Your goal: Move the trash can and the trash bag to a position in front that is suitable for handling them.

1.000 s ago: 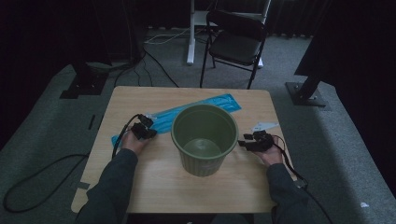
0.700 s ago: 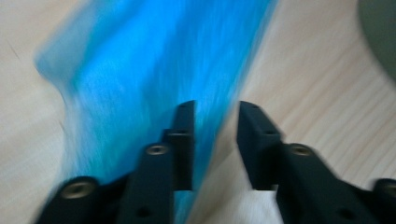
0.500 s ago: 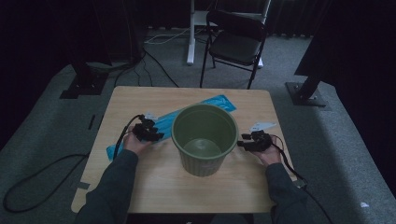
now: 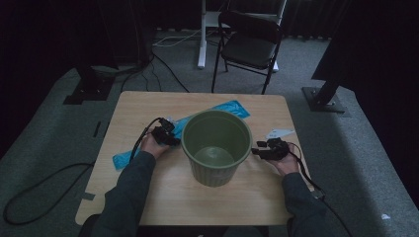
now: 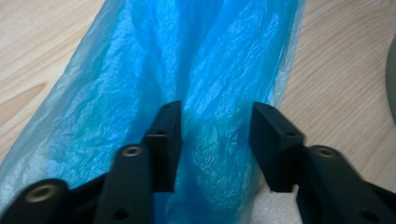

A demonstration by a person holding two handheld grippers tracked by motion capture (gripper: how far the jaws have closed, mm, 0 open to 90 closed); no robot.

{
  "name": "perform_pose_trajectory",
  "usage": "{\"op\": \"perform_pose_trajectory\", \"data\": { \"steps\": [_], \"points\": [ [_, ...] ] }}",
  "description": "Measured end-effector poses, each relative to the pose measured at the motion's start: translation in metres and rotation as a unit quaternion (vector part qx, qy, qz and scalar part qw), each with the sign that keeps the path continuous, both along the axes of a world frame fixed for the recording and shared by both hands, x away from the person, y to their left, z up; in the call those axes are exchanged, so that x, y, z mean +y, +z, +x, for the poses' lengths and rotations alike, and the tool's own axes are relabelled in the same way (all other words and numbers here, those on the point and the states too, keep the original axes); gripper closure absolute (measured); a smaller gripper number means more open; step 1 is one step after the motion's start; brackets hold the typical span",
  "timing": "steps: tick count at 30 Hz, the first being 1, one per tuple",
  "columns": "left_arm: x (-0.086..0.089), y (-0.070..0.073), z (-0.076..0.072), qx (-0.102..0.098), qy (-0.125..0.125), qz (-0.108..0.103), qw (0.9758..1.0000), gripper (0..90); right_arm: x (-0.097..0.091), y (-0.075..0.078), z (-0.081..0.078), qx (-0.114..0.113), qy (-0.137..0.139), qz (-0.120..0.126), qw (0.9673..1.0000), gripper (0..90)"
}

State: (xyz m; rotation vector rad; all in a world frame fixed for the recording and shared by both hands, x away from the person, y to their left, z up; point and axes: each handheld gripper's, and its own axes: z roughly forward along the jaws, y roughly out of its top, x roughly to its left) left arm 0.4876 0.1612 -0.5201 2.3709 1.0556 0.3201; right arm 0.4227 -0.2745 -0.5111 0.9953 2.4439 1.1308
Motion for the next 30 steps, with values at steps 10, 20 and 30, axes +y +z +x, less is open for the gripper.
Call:
{"op": "perform_pose_trajectory", "data": {
  "steps": [10, 20, 30],
  "points": [
    [0.014, 0.001, -0.026, 0.003, -0.015, 0.000, 0.9999, 88.7, 0.001, 0.001, -0.002, -0.001, 0.004, 0.003, 1.0000, 52.5],
    [0.034, 0.001, -0.070, 0.006, -0.033, 0.007, 0.9994, 88.5, 0.011, 0.006, -0.007, -0.004, 0.022, 0.008, 0.9997, 52.6],
    [0.035, 0.014, -0.095, -0.011, -0.050, 0.000, 0.9987, 57.6, 0.013, 0.006, -0.007, 0.000, 0.026, 0.008, 0.9996, 52.6]
  ]
}}
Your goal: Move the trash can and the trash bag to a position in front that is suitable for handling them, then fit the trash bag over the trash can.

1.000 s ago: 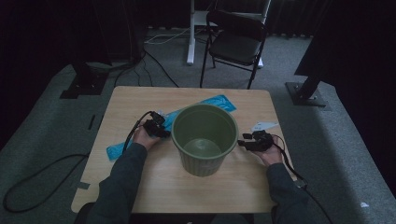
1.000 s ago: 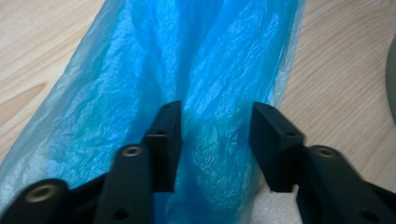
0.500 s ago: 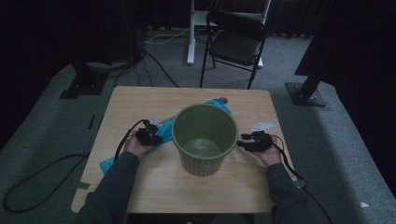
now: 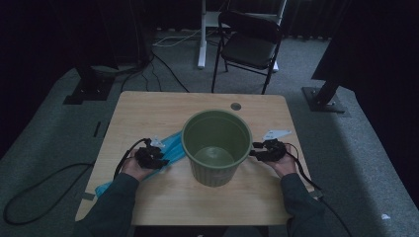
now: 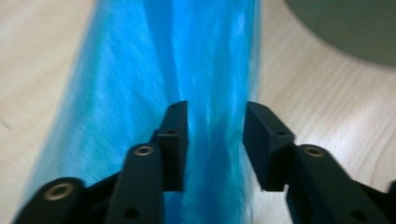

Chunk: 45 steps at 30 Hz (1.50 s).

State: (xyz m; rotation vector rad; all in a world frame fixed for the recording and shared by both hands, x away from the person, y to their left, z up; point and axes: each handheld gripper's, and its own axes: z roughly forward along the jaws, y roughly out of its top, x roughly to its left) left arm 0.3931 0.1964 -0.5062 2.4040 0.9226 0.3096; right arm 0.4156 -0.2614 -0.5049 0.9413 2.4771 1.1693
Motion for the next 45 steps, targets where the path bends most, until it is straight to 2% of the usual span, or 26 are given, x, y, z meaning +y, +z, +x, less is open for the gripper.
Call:
{"op": "perform_pose_trajectory", "data": {
  "steps": [1, 4, 5, 8, 9, 10, 16, 20, 25, 31, 36, 40, 42, 45],
  "points": [
    [-0.001, 0.006, 0.006, -0.011, 0.007, -0.006, 0.9999, 56.7, 0.000, 0.000, 0.000, 0.000, 0.000, 0.000, 1.0000, 52.6],
    [-0.003, 0.013, 0.014, -0.022, 0.015, -0.013, 0.9996, 54.7, 0.001, 0.001, 0.000, -0.002, 0.002, 0.001, 1.0000, 52.6],
    [-0.004, 0.019, 0.023, -0.029, 0.021, -0.020, 0.9991, 54.7, 0.000, 0.001, 0.000, -0.003, 0.002, 0.001, 1.0000, 52.5],
    [-0.007, 0.026, 0.038, -0.031, 0.031, -0.028, 0.9987, 54.9, 0.000, 0.001, 0.000, -0.003, 0.001, 0.002, 1.0000, 52.5],
    [-0.007, 0.026, 0.038, -0.031, 0.031, -0.028, 0.9987, 55.0, 0.000, 0.001, 0.000, -0.003, 0.001, 0.002, 1.0000, 52.5],
    [-0.008, 0.028, 0.046, -0.031, 0.035, -0.036, 0.9982, 55.1, -0.001, 0.001, 0.000, -0.004, 0.001, 0.003, 1.0000, 52.5],
    [-0.011, 0.028, 0.065, -0.029, 0.051, -0.050, 0.9970, 56.0, -0.003, 0.002, 0.000, -0.003, 0.000, 0.006, 1.0000, 52.5],
    [-0.010, 0.026, 0.071, -0.027, 0.057, -0.057, 0.9964, 56.0, -0.003, 0.002, 0.000, -0.003, 0.000, 0.006, 1.0000, 52.5],
    [-0.008, 0.021, 0.079, -0.015, 0.068, -0.071, 0.9950, 56.4, -0.003, 0.001, 0.000, -0.001, 0.001, 0.006, 1.0000, 52.5],
    [-0.005, 0.017, 0.082, -0.014, 0.079, -0.073, 0.9941, 56.7, -0.002, 0.001, 0.001, -0.001, 0.002, 0.005, 1.0000, 52.6],
    [-0.005, 0.013, 0.084, -0.011, 0.081, -0.065, 0.9945, 55.8, -0.002, 0.001, 0.001, -0.001, 0.003, 0.005, 1.0000, 52.6],
    [-0.005, 0.011, 0.087, -0.014, 0.087, -0.061, 0.9942, 52.4, -0.003, 0.001, 0.001, -0.001, 0.002, 0.005, 1.0000, 52.5],
    [-0.005, 0.008, 0.091, -0.009, 0.087, -0.061, 0.9943, 46.8, -0.002, 0.000, 0.001, 0.001, 0.003, 0.005, 1.0000, 52.5],
    [-0.007, 0.006, 0.092, -0.012, 0.086, -0.059, 0.9944, 42.2, -0.002, 0.000, 0.002, 0.002, 0.004, 0.003, 1.0000, 52.5]
  ]
}}
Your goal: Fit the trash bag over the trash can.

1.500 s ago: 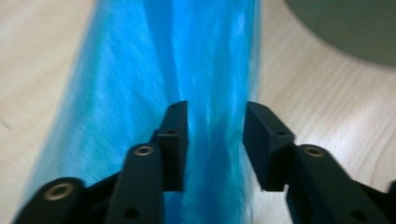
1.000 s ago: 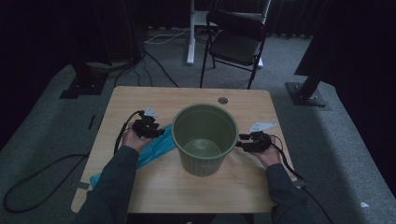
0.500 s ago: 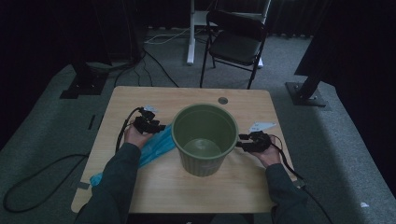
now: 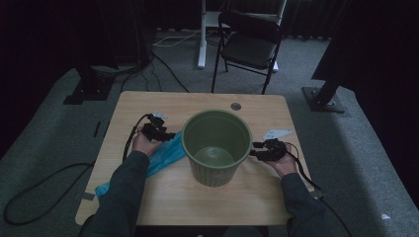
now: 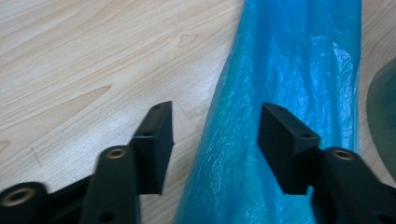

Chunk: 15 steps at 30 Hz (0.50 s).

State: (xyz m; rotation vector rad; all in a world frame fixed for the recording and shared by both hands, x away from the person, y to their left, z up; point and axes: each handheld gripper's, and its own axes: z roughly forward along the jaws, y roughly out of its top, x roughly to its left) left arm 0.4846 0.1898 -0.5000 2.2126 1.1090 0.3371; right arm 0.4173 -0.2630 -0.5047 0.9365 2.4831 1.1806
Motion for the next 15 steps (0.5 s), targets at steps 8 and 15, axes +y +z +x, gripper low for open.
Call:
{"op": "perform_pose_trajectory", "data": {
  "steps": [8, 15],
  "points": [
    [-0.009, -0.009, 0.013, 0.020, 0.001, 0.005, 0.9998, 33.8, 0.002, 0.000, 0.001, 0.001, 0.005, -0.002, 1.0000, 52.5],
    [-0.025, -0.014, 0.020, 0.029, -0.011, 0.005, 0.9995, 34.2, 0.000, -0.001, 0.002, 0.002, 0.004, -0.001, 1.0000, 52.5]
  ]
}}
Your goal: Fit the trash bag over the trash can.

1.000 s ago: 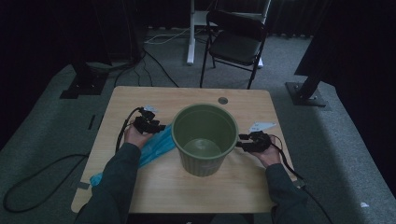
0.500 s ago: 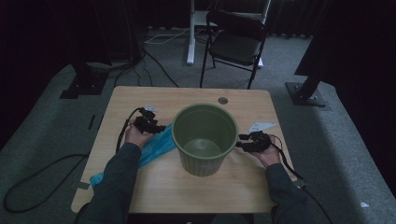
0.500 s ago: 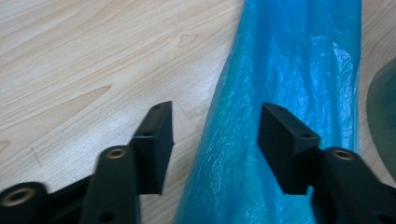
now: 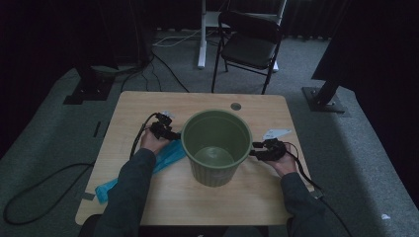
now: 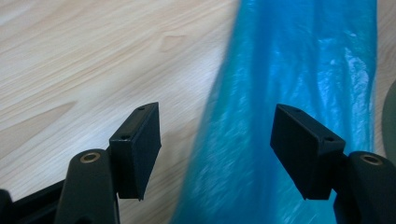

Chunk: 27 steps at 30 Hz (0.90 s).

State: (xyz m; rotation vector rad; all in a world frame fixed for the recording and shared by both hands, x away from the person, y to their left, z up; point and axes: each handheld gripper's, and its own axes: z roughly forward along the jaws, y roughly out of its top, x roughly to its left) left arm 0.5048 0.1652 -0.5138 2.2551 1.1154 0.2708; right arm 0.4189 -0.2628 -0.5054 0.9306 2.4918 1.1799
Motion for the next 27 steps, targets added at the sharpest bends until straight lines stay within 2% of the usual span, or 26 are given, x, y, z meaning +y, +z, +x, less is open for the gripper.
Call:
{"op": "perform_pose_trajectory", "data": {
  "steps": [5, 10, 15, 16, 18, 19, 20, 24, 25, 26, 27],
  "points": [
    [-0.015, -0.005, 0.002, 0.009, -0.017, 0.014, 0.9997, 37.0, 0.000, 0.000, 0.000, 0.001, 0.001, -0.001, 1.0000, 52.5],
    [-0.019, -0.007, 0.000, 0.010, -0.026, 0.023, 0.9993, 49.6, 0.000, 0.000, 0.000, 0.000, 0.001, -0.001, 1.0000, 52.5],
    [-0.021, -0.007, -0.001, 0.010, -0.032, 0.031, 0.9990, 54.3, 0.000, 0.000, 0.001, 0.000, 0.002, -0.002, 1.0000, 52.6],
    [-0.022, -0.006, -0.002, 0.005, -0.030, 0.044, 0.9986, 57.1, 0.000, 0.000, 0.001, 0.001, 0.001, -0.002, 1.0000, 52.5],
    [-0.023, -0.006, -0.003, 0.001, -0.028, 0.052, 0.9982, 63.8, 0.000, 0.000, 0.000, 0.001, 0.001, -0.003, 1.0000, 52.5],
    [-0.023, -0.006, -0.004, -0.001, -0.031, 0.057, 0.9979, 63.8, 0.000, 0.000, 0.000, 0.001, 0.001, -0.003, 1.0000, 52.5],
    [-0.023, -0.005, -0.007, 0.000, -0.036, 0.057, 0.9977, 72.3, 0.000, 0.000, 0.000, -0.001, 0.001, -0.002, 1.0000, 52.5],
    [-0.023, -0.004, -0.011, -0.005, -0.045, 0.069, 0.9966, 87.9, -0.001, 0.001, 0.000, -0.002, 0.000, -0.001, 1.0000, 52.6],
    [-0.022, -0.004, -0.013, -0.007, -0.046, 0.066, 0.9967, 88.5, -0.001, 0.001, -0.001, -0.002, 0.000, 0.000, 1.0000, 52.6],
    [-0.016, 0.001, -0.014, -0.008, -0.044, 0.051, 0.9977, 88.8, -0.001, 0.001, -0.001, -0.002, 0.000, 0.000, 1.0000, 52.6],
    [-0.013, 0.004, -0.015, -0.010, -0.041, 0.045, 0.9981, 88.9, -0.001, 0.001, -0.001, -0.001, -0.001, 0.000, 1.0000, 52.6]
  ]
}}
